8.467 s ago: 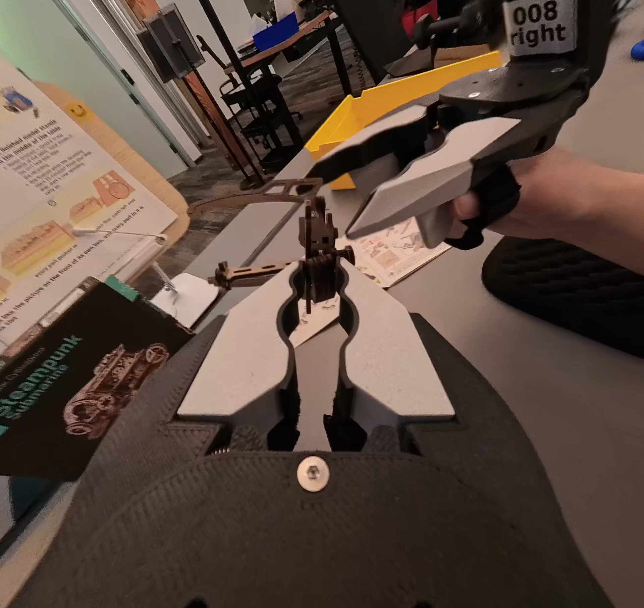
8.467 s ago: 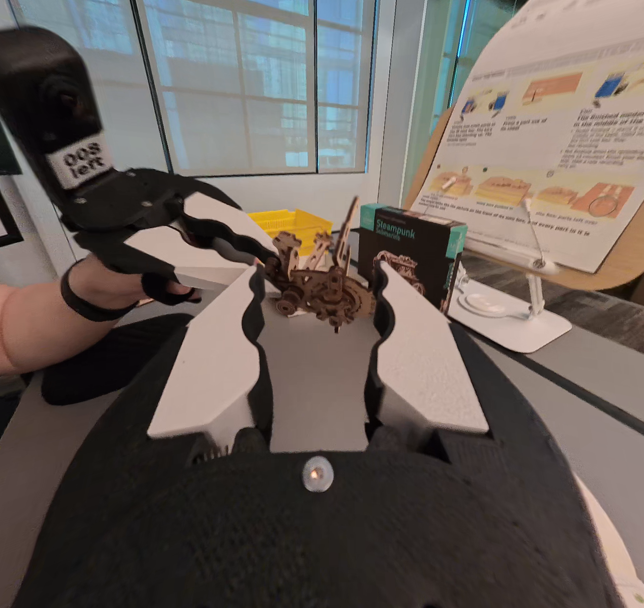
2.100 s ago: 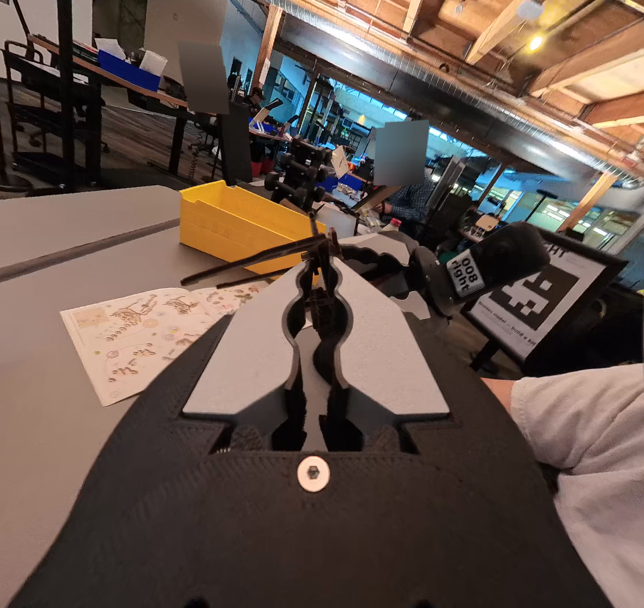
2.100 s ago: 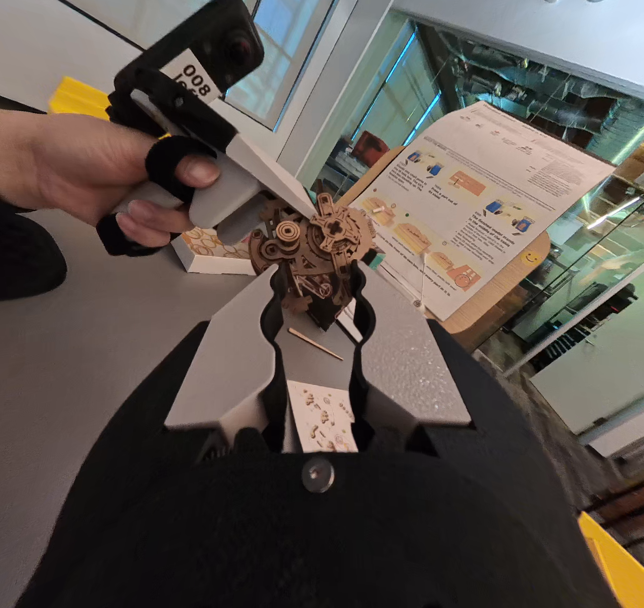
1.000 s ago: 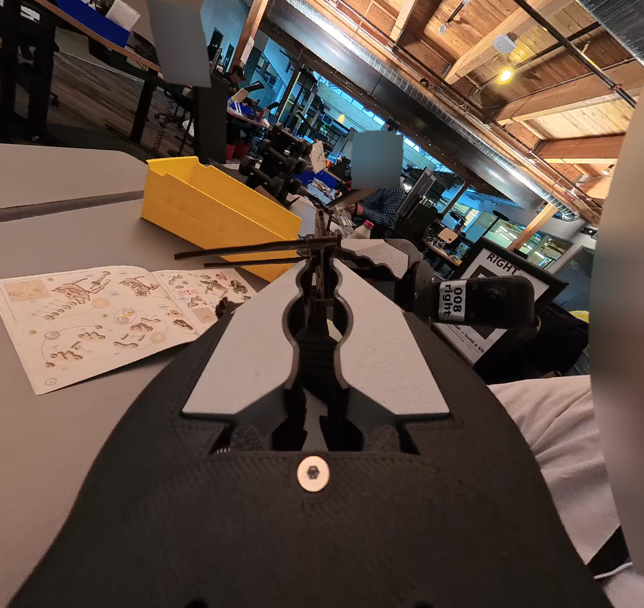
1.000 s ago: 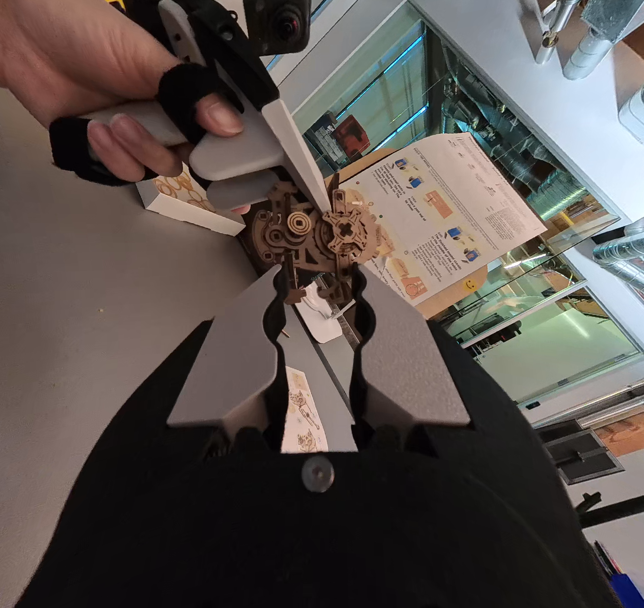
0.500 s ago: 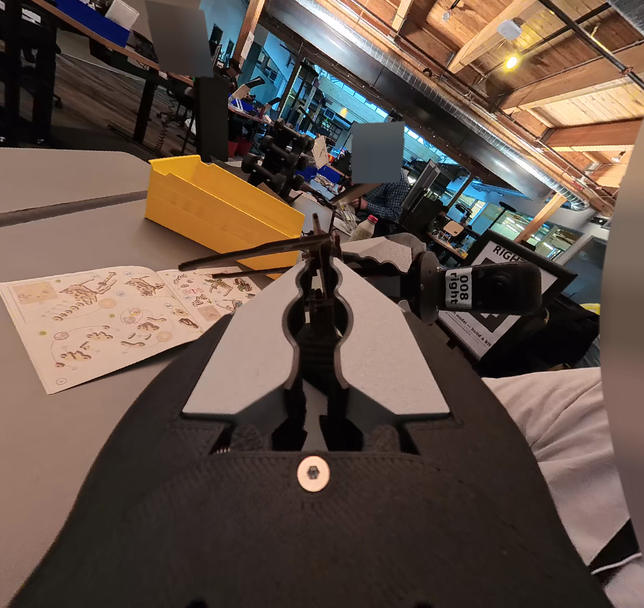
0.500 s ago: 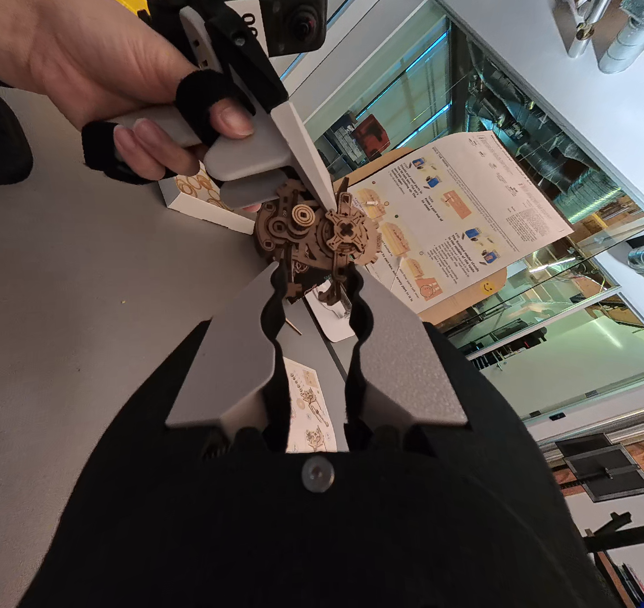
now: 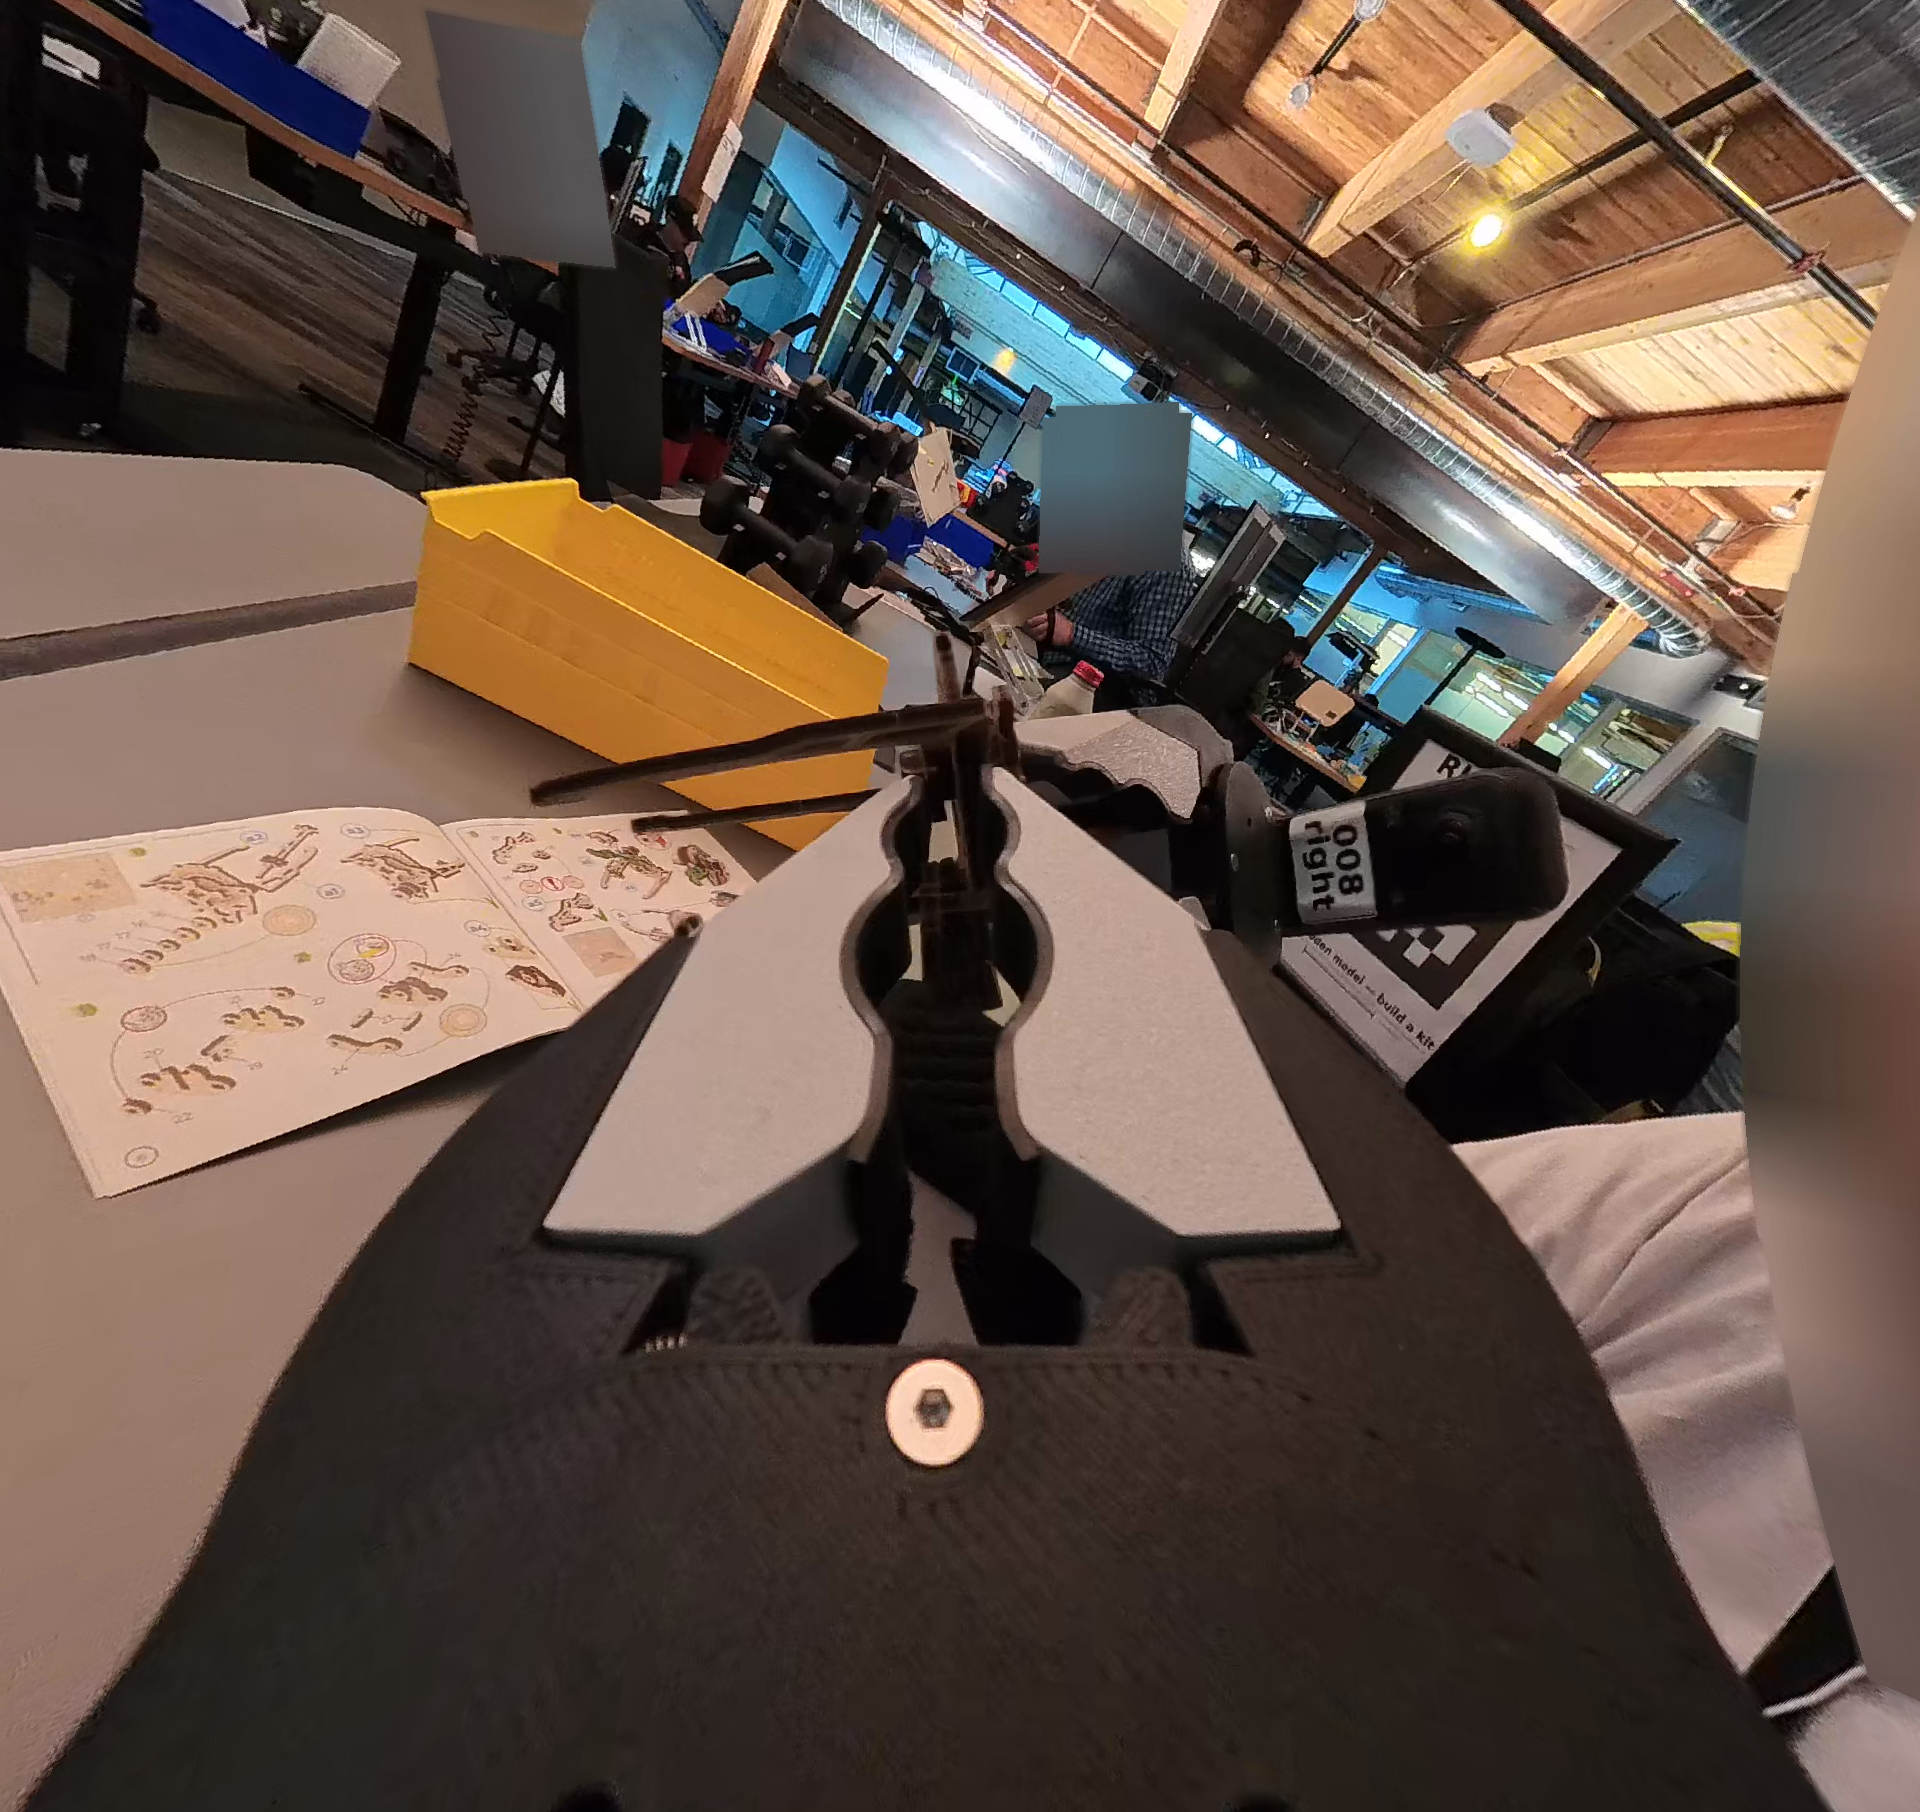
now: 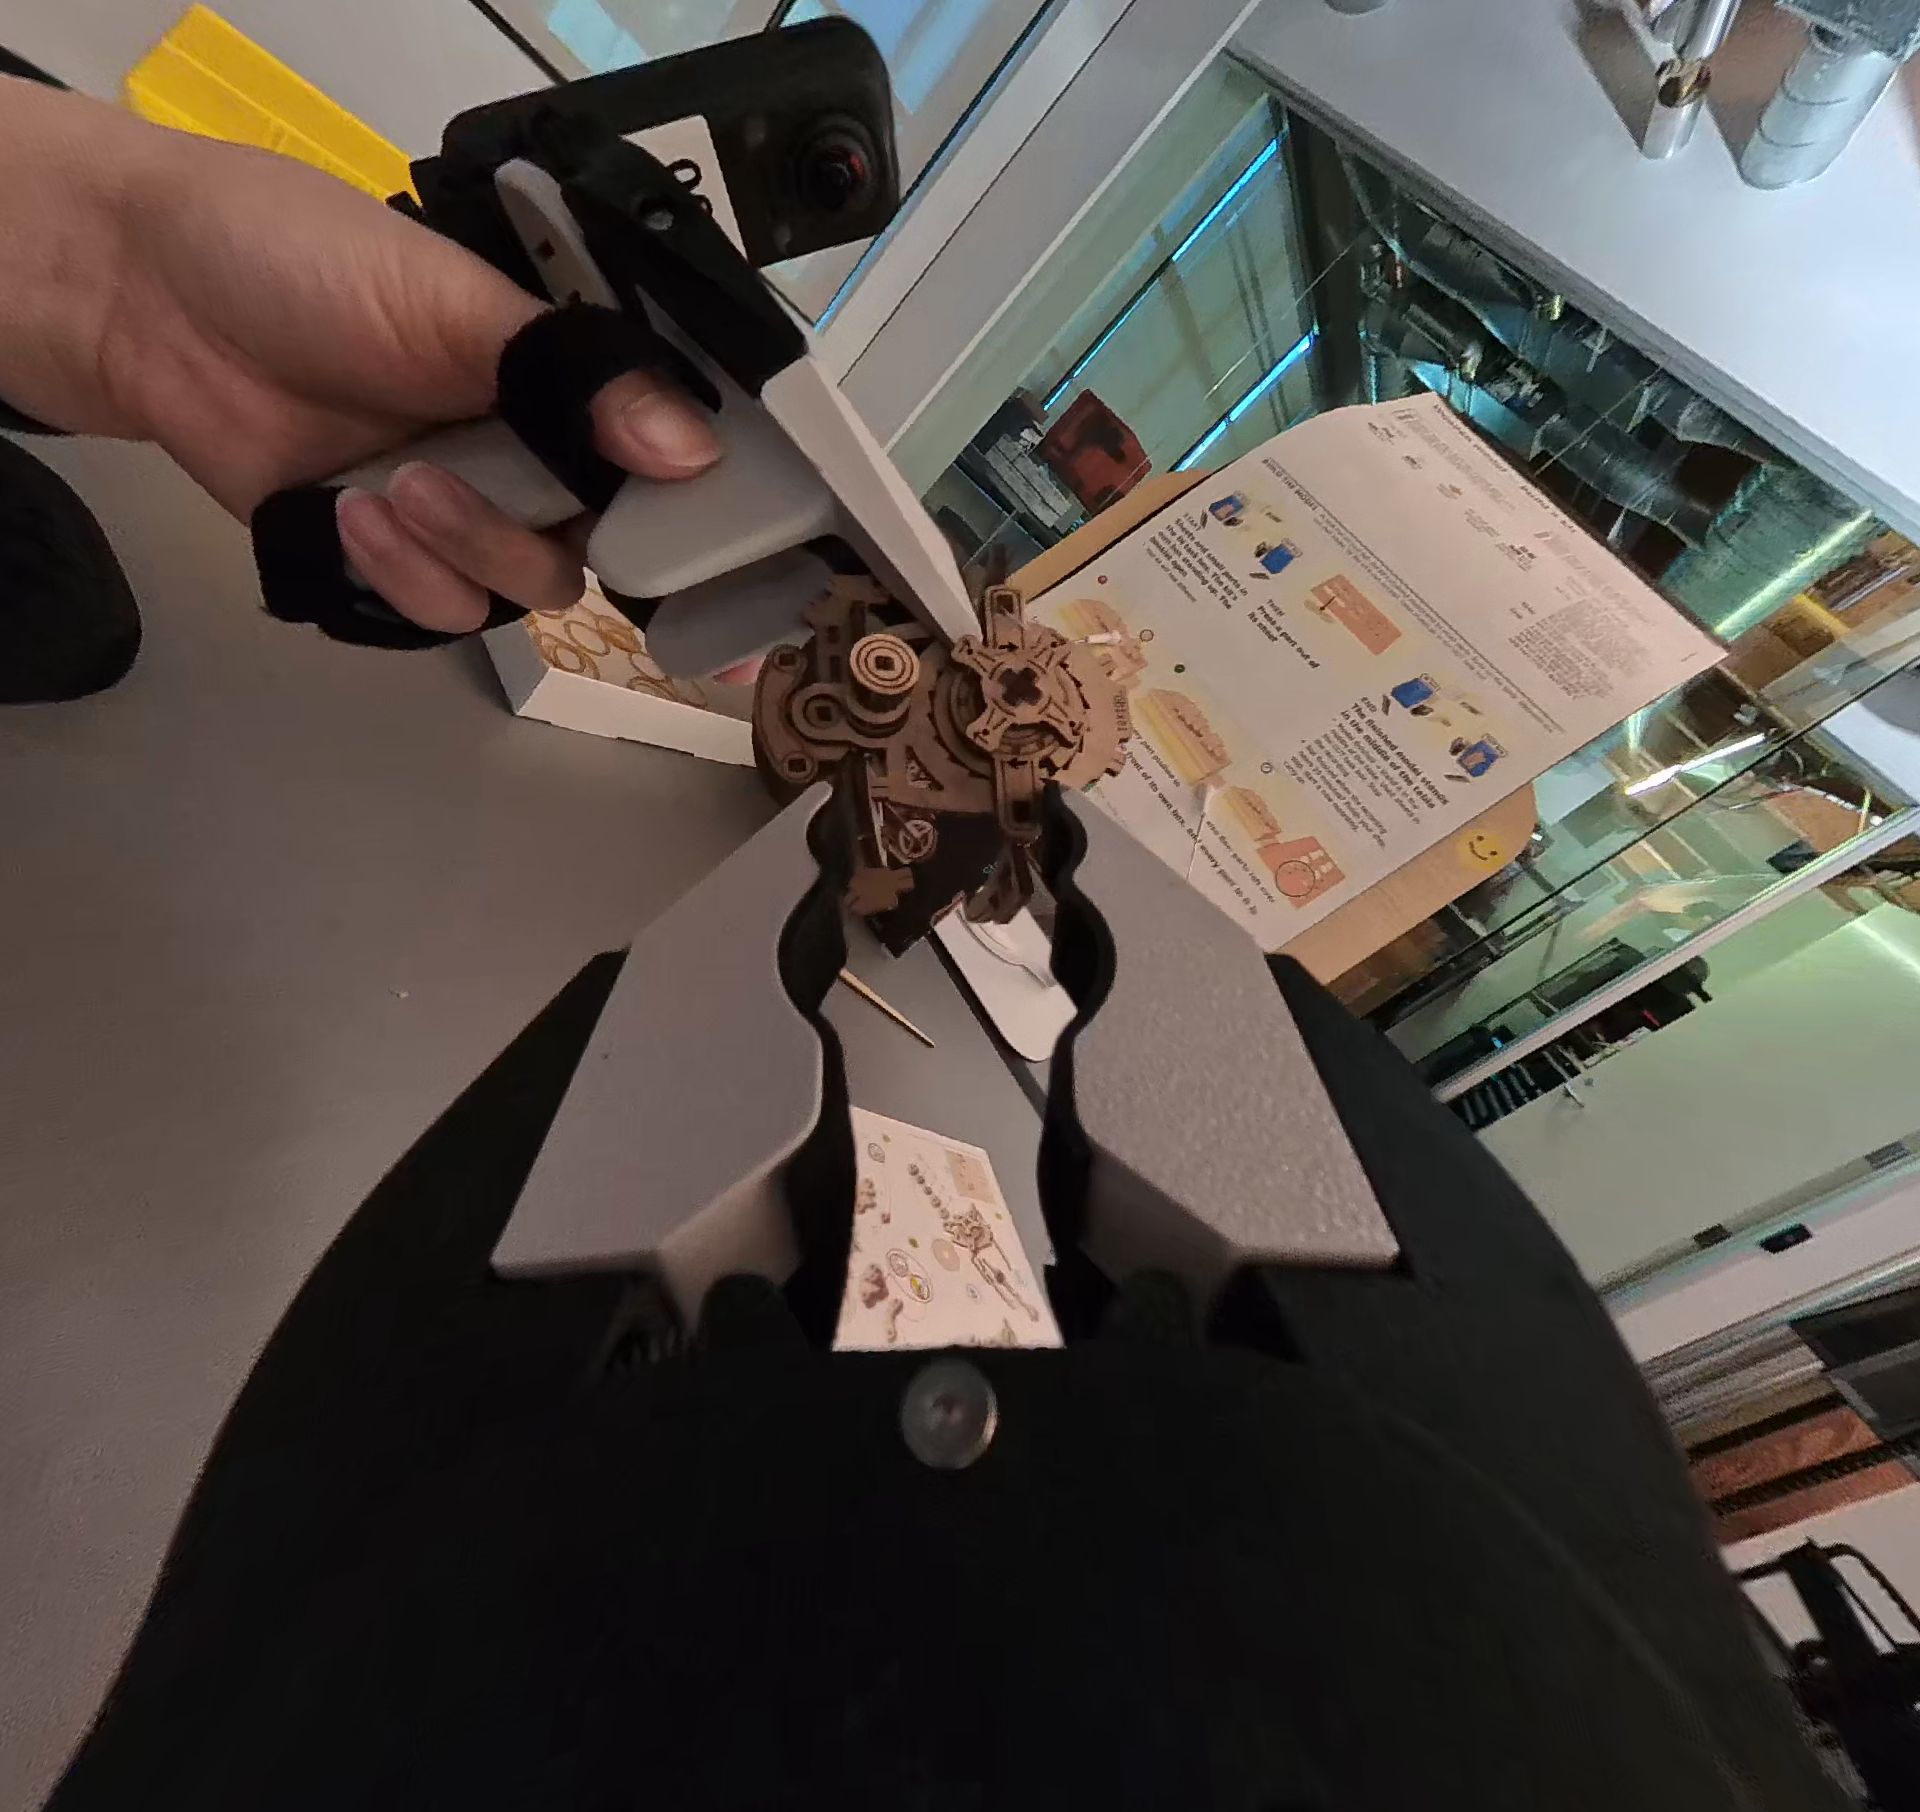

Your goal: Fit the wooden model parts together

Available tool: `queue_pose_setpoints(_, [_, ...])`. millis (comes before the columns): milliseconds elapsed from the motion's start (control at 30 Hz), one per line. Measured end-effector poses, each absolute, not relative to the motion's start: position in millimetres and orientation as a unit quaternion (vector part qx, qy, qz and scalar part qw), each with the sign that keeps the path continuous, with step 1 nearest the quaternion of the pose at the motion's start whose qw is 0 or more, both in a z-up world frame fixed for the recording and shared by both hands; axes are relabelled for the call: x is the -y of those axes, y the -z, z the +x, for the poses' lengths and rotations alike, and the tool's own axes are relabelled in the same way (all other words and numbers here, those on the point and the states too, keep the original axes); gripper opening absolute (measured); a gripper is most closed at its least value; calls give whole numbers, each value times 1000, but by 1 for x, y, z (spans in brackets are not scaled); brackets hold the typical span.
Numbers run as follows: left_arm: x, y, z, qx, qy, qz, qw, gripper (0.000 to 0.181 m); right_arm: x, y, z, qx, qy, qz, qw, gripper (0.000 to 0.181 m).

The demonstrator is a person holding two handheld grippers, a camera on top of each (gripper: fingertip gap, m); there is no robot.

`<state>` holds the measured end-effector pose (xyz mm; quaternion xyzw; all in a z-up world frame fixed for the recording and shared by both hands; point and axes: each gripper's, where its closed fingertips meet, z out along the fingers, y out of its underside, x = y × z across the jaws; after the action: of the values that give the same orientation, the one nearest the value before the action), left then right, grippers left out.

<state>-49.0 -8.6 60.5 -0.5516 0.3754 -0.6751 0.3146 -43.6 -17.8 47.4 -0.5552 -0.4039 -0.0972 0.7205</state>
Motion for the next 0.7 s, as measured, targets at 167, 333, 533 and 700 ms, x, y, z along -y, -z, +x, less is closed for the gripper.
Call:
queue_pose_setpoints(167, [8, -61, -49, -371, 676, -552, 317, 6, 18, -48, -44, 399, 97, -560, 719, 34])
queue_pose_setpoints(333, [9, -59, -48, -377, 669, -554, 321, 6, 18, -46, -43, 409, 133, -555, 712, 33])
queue_pose_setpoints(533, [4, -55, -48, -383, 652, -560, 338, 5, 16, -40, -44, 416, 132, -563, 702, 32])
queue_pose_setpoints(700, [4, -58, -49, -369, 673, -554, 321, 6, 17, -47, -44, 402, 78, -548, 729, 34])
